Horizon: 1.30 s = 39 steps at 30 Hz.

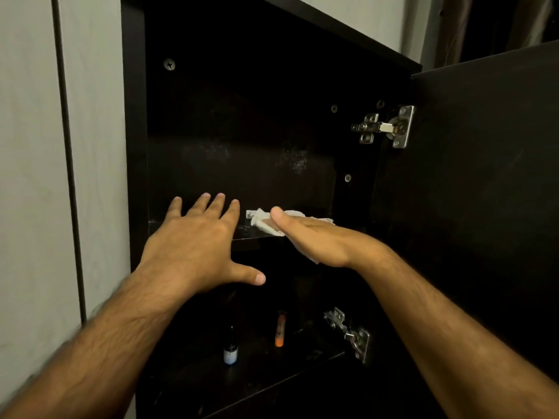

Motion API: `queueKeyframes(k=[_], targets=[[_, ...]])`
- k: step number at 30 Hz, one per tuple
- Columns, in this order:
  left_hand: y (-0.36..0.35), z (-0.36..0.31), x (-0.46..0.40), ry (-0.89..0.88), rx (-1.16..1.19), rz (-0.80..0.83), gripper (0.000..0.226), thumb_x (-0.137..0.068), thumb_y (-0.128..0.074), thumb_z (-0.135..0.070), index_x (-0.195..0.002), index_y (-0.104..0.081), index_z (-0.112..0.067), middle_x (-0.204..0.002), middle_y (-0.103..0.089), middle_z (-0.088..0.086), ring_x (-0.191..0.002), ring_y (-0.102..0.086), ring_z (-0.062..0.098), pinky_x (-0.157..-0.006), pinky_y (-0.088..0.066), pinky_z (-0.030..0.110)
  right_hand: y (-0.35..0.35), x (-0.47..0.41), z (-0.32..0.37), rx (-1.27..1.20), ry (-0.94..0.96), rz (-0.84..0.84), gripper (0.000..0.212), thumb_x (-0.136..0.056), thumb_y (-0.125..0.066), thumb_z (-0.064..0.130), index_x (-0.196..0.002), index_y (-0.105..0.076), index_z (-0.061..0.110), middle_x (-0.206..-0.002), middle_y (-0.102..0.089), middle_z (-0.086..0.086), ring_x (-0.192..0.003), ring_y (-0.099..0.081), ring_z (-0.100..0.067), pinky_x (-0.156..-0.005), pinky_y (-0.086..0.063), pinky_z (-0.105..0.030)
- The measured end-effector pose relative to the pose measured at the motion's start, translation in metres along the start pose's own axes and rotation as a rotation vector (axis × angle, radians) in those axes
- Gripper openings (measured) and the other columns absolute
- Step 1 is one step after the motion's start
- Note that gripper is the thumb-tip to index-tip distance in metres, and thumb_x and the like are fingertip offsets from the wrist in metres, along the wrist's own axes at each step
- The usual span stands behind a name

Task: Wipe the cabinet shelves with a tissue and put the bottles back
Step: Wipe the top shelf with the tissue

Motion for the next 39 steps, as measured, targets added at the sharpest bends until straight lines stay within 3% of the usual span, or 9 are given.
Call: queueKeyframes(k=[2, 8, 11, 18, 21, 25, 28, 34, 39], targets=[[-0.001, 0.003, -0.001, 0.006, -0.008, -0.01, 0.139, -0.044, -0.038, -0.101, -0.153, 0.007, -0.026, -0.164, 0.002, 0.002, -0.151, 0.002, 0.021, -0.118, -0.001, 0.052, 0.009, 0.008, -0.015, -0.001, -0.02, -0.011, 0.081, -0.072, -0.008, 0.093, -0.137, -0.038, 0.056, -0.144, -0.037, 0.035, -0.122, -0.025, 0.027, -0.105, -0.02, -0.021], [-0.003, 0.004, -0.001, 0.038, -0.013, 0.006, 0.144, -0.037, -0.033, -0.1, -0.152, 0.009, -0.026, -0.164, 0.002, 0.001, -0.15, 0.003, 0.019, -0.118, 0.001, 0.051, 0.05, -0.001, -0.08, 0.095, -0.446, -0.046, 0.085, -0.081, -0.007, 0.086, -0.151, -0.022, 0.041, -0.16, -0.022, -0.002, -0.142, -0.029, -0.027, -0.115, -0.019, -0.048], [-0.001, 0.006, 0.001, 0.072, -0.003, 0.021, 0.143, -0.039, -0.04, -0.099, -0.153, 0.007, -0.026, -0.164, 0.0, -0.001, -0.15, 0.0, 0.018, -0.118, -0.001, 0.051, 0.042, -0.023, -0.069, 0.166, -0.458, -0.055, 0.089, -0.078, -0.005, 0.088, -0.153, -0.01, 0.04, -0.164, 0.0, 0.005, -0.15, 0.011, -0.025, -0.117, 0.004, -0.059], [0.001, 0.01, 0.005, 0.118, 0.011, 0.057, 0.144, -0.04, -0.048, -0.098, -0.154, 0.005, -0.027, -0.164, -0.003, -0.001, -0.151, -0.001, 0.019, -0.118, 0.001, 0.052, 0.052, -0.022, -0.072, -0.012, -0.493, -0.028, 0.094, -0.08, -0.01, 0.087, -0.155, -0.006, 0.031, -0.164, -0.005, -0.003, -0.15, -0.006, -0.03, -0.116, -0.006, -0.059], [0.004, 0.007, 0.006, 0.072, -0.005, 0.028, 0.144, -0.039, -0.044, -0.099, -0.154, 0.005, -0.027, -0.164, -0.002, 0.0, -0.151, 0.003, 0.019, -0.117, 0.005, 0.053, 0.039, -0.011, -0.065, 0.076, -0.435, -0.013, 0.099, -0.07, -0.008, 0.094, -0.152, -0.02, 0.04, -0.164, -0.005, -0.001, -0.15, -0.004, -0.031, -0.117, -0.005, -0.061], [0.021, -0.004, 0.016, -0.01, -0.042, -0.061, 0.136, -0.044, -0.031, -0.098, -0.155, 0.004, -0.026, -0.164, 0.002, 0.001, -0.15, 0.009, 0.019, -0.118, 0.008, 0.049, 0.036, 0.009, -0.058, -0.029, -0.215, -0.074, 0.079, -0.056, -0.019, 0.101, -0.105, -0.06, 0.055, -0.121, -0.066, -0.001, -0.105, -0.064, -0.016, -0.103, -0.039, -0.038], [0.05, -0.009, 0.04, -0.107, -0.071, -0.281, 0.118, -0.064, -0.023, -0.096, -0.155, -0.007, -0.022, -0.164, -0.008, 0.005, -0.151, 0.003, 0.02, -0.121, 0.002, 0.044, 0.039, 0.018, -0.063, -0.032, -0.186, -0.037, 0.077, -0.08, -0.015, 0.087, -0.136, -0.048, 0.046, -0.146, -0.044, -0.002, -0.109, -0.051, -0.008, -0.102, -0.03, -0.033], [0.081, 0.029, 0.082, -0.073, -0.149, -0.619, 0.097, -0.084, -0.031, -0.077, -0.152, -0.026, -0.008, -0.162, -0.013, 0.018, -0.151, -0.003, 0.031, -0.12, -0.014, 0.054, 0.026, 0.01, -0.021, 0.192, -0.104, -0.161, 0.067, -0.088, -0.007, 0.077, -0.142, -0.037, 0.051, -0.157, -0.026, 0.018, -0.146, -0.023, -0.019, -0.116, -0.018, -0.054], [0.071, 0.054, 0.078, 0.019, -0.15, -0.658, 0.095, -0.089, -0.025, -0.073, -0.155, -0.011, -0.006, -0.163, 0.005, 0.016, -0.15, 0.007, 0.031, -0.121, -0.004, 0.049, 0.009, 0.022, 0.002, 0.144, 0.156, -0.273, 0.066, -0.087, -0.01, 0.071, -0.118, -0.058, 0.037, -0.127, -0.058, 0.02, -0.128, -0.043, -0.008, -0.106, -0.031, -0.036]])
Point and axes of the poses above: each hand's wrist, its own x-axis away from the middle knuckle, its own y-axis out of the back of the hand, z = x × y, the point moved 9 cm from there along -x, towards the middle knuckle
